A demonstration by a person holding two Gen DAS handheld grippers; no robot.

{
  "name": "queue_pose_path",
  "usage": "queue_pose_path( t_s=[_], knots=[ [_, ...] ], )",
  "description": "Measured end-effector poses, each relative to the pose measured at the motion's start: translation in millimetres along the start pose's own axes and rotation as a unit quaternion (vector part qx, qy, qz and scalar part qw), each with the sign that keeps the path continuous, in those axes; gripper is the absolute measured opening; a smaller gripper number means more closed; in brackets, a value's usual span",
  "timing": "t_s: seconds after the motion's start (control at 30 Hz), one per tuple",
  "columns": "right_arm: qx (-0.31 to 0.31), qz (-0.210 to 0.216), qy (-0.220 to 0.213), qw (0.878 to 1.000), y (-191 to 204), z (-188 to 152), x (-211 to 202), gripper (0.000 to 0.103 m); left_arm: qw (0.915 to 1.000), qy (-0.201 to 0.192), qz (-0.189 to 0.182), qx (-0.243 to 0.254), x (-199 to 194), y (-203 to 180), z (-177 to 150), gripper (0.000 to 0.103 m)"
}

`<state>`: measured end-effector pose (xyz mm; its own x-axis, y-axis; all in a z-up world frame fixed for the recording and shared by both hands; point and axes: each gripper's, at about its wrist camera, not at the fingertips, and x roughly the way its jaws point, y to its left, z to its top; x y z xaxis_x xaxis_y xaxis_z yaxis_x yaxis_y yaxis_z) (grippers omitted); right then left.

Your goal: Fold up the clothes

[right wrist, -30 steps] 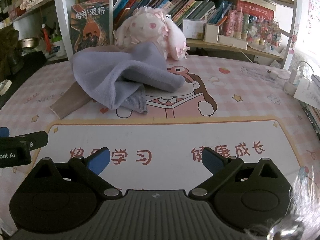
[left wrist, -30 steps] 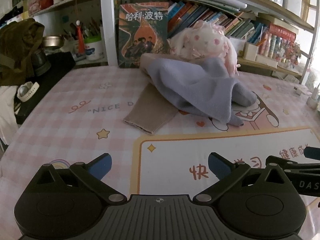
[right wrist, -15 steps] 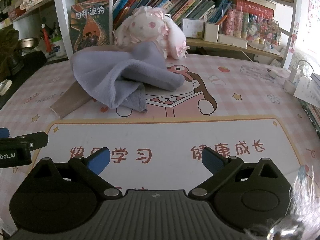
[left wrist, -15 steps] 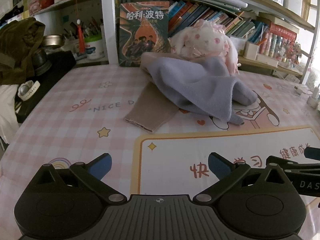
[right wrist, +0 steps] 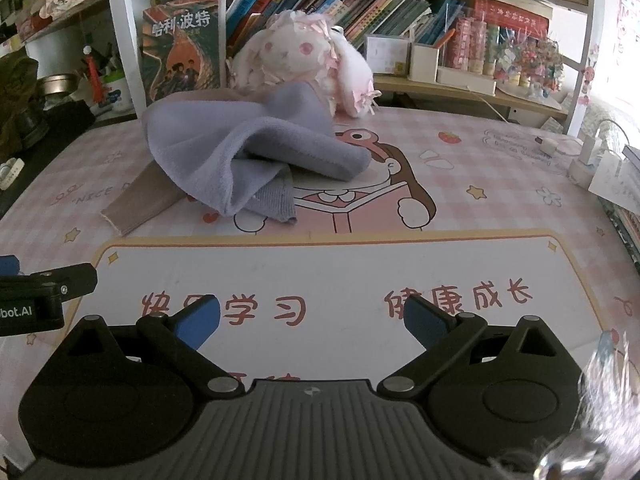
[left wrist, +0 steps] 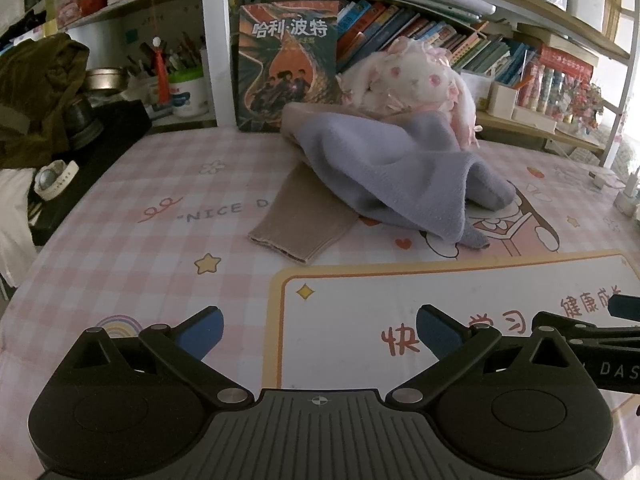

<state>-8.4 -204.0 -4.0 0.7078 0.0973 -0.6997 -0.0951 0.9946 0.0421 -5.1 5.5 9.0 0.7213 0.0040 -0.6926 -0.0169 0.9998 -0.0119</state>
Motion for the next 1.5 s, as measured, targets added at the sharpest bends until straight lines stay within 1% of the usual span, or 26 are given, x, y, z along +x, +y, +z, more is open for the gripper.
queue_pose_path(
  t_s=[0.5,0.8,0.9,1.03,1.13,1.33,1.5],
  knots=[
    [0.002,-0.003,0.002,1.0,4,1,2,0.099,1.0,0.001,-0.002,0.001,4,4,3,0.103],
    [0.007,-0.007,0.005,1.0,10,1,3,0.099,0.9999,0.003,-0.015,0.004,7,10,5,0.103],
    [0.008,-0.009,0.007,1.0,13,1,4,0.099,0.9997,0.008,-0.021,0.004,10,13,5,0.103],
    [0.013,-0.014,0.01,1.0,15,1,5,0.099,0.9997,0.013,-0.017,0.009,15,15,7,0.103],
    [0.019,-0.018,0.012,1.0,17,2,7,0.099,0.9995,0.013,-0.024,0.012,17,18,7,0.103],
    [0.052,-0.034,0.013,0.998,16,3,7,0.099,0.9986,0.014,-0.047,0.02,19,28,8,0.103],
    [0.053,-0.037,0.017,0.998,29,1,7,0.099,0.9974,0.009,-0.068,0.021,19,41,7,0.103]
  ],
)
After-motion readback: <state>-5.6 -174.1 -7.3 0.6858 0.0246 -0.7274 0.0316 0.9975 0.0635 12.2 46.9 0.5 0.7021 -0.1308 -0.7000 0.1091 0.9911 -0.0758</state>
